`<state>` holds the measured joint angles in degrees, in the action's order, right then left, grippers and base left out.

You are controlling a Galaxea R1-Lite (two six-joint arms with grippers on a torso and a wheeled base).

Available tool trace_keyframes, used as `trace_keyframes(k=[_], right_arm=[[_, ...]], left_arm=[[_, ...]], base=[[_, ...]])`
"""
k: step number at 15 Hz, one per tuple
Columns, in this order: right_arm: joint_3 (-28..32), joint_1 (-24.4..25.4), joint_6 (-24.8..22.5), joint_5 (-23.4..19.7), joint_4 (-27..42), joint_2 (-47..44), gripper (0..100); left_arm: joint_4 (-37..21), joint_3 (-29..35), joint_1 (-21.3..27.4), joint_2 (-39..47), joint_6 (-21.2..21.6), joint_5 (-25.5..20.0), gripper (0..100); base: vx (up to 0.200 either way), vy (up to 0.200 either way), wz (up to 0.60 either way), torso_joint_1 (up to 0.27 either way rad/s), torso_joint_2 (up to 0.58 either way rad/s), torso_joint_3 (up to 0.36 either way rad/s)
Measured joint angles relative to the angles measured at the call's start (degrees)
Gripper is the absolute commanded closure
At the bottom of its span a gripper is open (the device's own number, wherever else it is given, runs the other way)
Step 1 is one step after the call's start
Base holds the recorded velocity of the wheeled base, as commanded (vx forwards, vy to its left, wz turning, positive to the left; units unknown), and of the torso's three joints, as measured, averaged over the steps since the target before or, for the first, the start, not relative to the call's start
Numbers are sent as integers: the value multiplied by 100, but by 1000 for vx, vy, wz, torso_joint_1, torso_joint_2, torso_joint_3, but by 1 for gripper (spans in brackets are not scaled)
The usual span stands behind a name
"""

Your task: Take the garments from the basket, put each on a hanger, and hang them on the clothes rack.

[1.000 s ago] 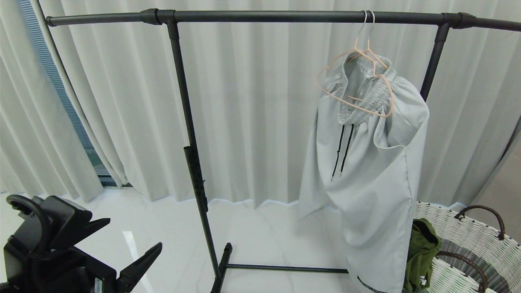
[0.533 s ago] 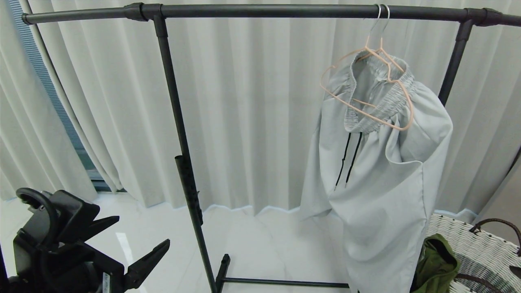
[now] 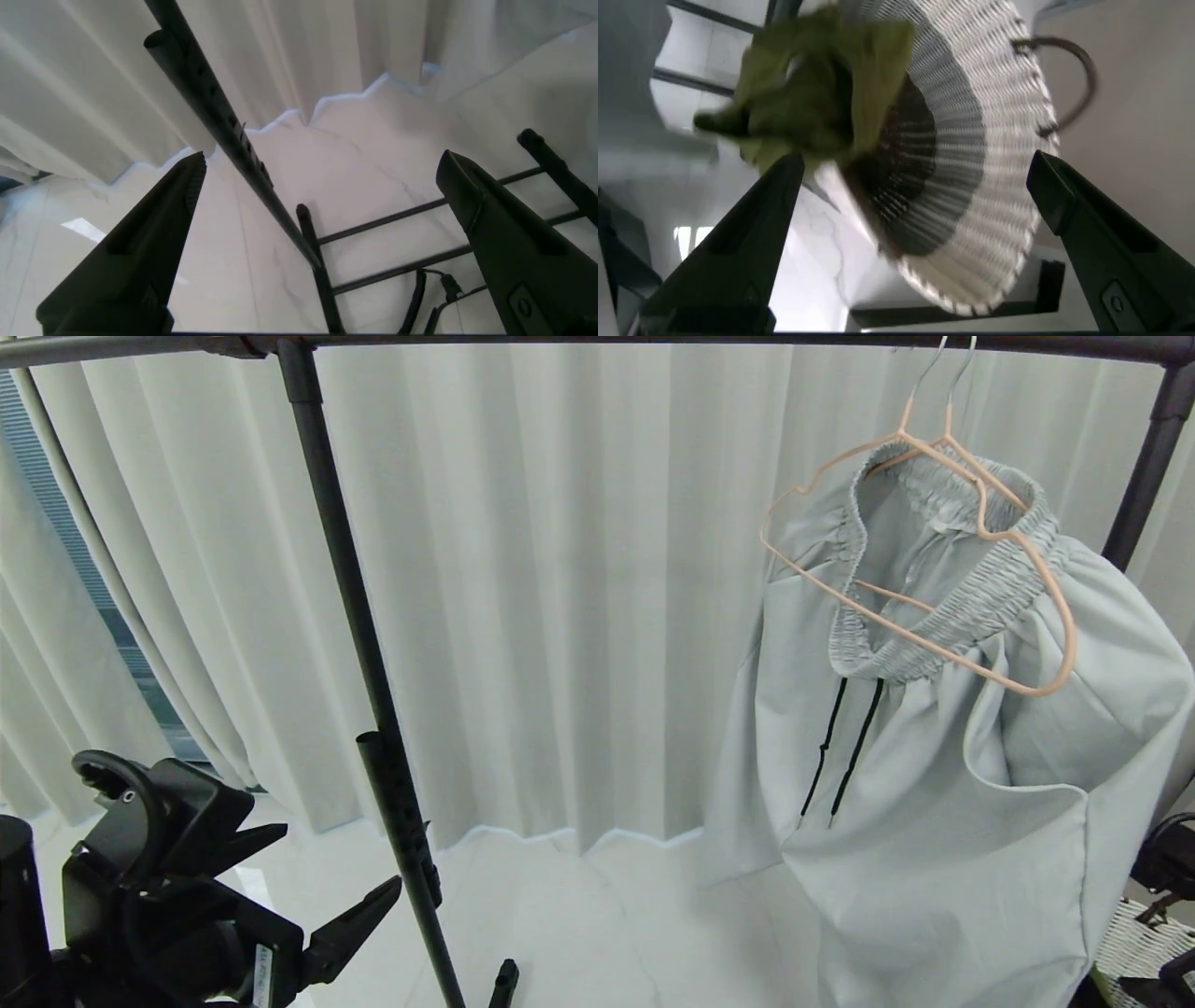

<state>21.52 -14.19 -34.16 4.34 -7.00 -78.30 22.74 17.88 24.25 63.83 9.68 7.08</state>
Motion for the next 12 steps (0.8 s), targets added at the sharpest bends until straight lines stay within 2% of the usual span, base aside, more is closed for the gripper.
trace_keyframes(k=[3,9,12], right_arm=[[-68,-121,0,-2,-628,-920,0],[-589,-389,-9,1,-3003,-2806,0],[-722,-435,-16,28,-3628,-3390,0]], left_arm=[[1,-13,0,-22,13,24,0],[1,-44,-7,-74,24,41,0],[0,-127,-9,-94,44,38,0]], base=[[0,0,0,0,0,0],[0,0,0,0,0,0],[0,0,0,0,0,0]])
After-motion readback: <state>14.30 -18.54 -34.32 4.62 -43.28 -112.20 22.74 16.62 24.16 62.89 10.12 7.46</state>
